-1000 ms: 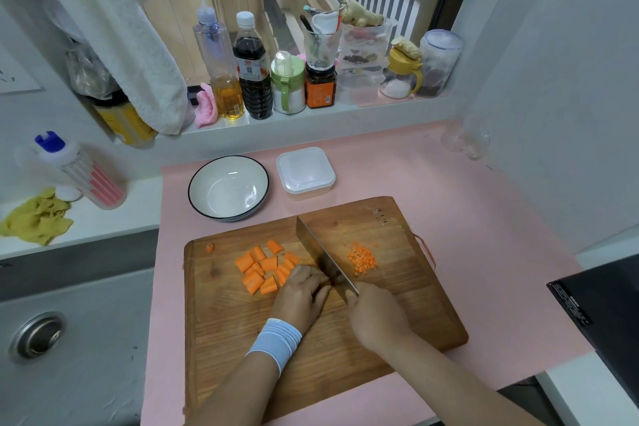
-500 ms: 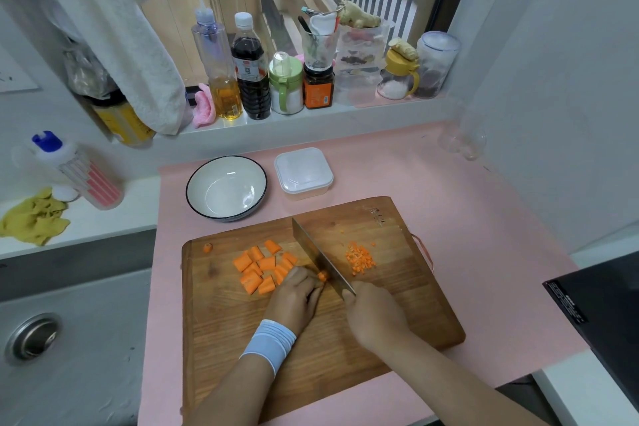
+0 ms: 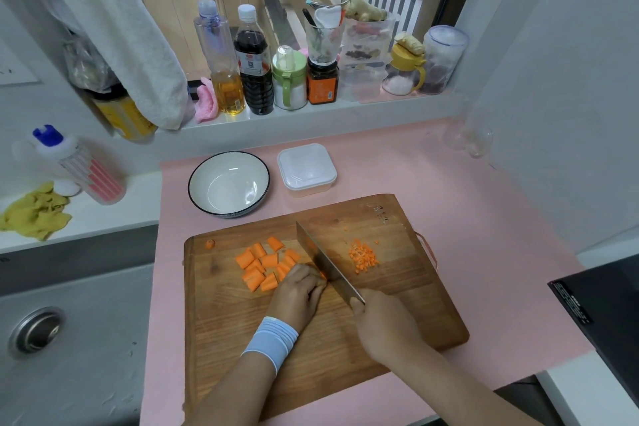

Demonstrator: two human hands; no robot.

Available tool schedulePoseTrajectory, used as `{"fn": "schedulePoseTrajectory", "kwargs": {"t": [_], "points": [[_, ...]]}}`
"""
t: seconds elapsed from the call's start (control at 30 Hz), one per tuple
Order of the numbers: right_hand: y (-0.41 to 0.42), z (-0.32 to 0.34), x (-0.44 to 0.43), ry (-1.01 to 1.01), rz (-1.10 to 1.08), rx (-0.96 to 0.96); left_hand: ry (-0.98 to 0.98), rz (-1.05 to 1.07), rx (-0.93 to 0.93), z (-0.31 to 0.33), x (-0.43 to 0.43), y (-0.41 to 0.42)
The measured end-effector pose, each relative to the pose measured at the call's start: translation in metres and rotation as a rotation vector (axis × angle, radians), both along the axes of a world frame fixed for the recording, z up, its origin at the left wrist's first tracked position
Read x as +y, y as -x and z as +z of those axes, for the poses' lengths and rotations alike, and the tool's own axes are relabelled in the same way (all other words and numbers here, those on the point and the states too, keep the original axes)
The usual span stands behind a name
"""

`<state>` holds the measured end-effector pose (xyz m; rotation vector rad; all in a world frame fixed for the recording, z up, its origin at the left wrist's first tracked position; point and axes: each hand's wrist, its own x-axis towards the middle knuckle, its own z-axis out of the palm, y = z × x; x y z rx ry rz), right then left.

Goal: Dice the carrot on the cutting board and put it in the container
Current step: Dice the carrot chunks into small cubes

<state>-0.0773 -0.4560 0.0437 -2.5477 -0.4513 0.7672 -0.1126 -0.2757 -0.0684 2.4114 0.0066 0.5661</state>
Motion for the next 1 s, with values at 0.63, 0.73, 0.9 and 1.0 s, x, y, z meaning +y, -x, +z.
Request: {"fn": "schedulePoseTrajectory", "kwargs": {"t": [0.63, 0.73, 0.9, 1.0], "points": [[-0.007, -0.005, 0.018, 0.008, -0.012, 0.012, 0.011, 0.013, 0.016, -0.005, 0.001, 0.002], [-0.008, -0.002, 0.017, -0.007, -0.017, 0.03, -0.003, 0.012, 0.0, -0.003, 0.001, 0.002], [-0.005, 0.004, 0.012, -0.008, -0.014, -0.011, 0.006, 0.007, -0.008, -0.003, 0.002, 0.001], [-0.001, 0.007, 0.007, -0.024, -0.003, -0.032, 0.002, 0.015, -0.008, -0.002, 0.002, 0.001]]}}
